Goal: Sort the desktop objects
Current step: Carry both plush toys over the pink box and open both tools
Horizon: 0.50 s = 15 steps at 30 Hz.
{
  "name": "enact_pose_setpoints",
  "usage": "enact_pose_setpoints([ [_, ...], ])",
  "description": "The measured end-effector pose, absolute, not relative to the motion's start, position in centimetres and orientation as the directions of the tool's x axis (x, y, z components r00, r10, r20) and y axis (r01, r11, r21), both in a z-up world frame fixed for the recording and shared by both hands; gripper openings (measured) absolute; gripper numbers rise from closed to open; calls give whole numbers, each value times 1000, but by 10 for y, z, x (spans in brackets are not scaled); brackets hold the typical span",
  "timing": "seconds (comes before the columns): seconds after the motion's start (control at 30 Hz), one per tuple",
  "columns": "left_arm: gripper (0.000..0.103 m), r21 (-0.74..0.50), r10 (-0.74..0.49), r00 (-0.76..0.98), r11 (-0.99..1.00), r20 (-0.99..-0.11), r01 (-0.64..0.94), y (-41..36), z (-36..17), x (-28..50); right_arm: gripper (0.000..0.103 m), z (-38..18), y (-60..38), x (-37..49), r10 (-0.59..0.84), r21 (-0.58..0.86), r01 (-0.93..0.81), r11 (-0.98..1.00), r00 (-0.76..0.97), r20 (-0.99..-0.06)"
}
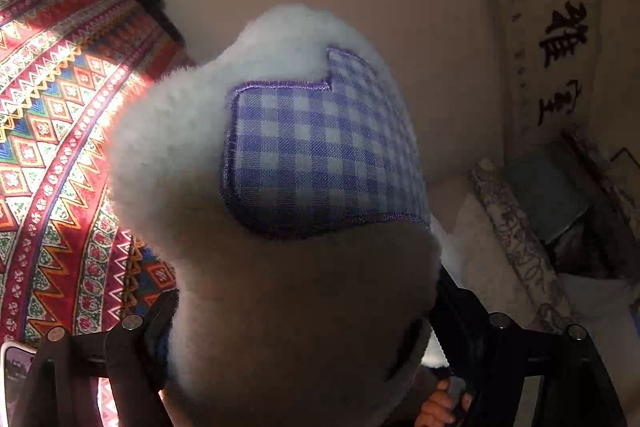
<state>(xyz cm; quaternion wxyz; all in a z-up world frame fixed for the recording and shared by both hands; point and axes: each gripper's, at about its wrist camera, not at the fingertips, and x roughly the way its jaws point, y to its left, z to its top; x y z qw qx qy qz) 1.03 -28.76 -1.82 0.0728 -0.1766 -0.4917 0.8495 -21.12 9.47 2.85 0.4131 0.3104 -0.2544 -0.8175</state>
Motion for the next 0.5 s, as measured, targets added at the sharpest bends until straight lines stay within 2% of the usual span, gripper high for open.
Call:
enact_pose_setpoints([
  [0.3, 83, -851, 405, -896, -521, -179, -65, -226, 18, -11, 80, 66, 160, -194, -757, 631, 504, -590, -616, -215],
  [0.5, 83, -859, 524, -839, -488, -145, -156, -169, 27, -72, 80, 84, 221, -191, -665, 623, 453, -637, -732, -148],
])
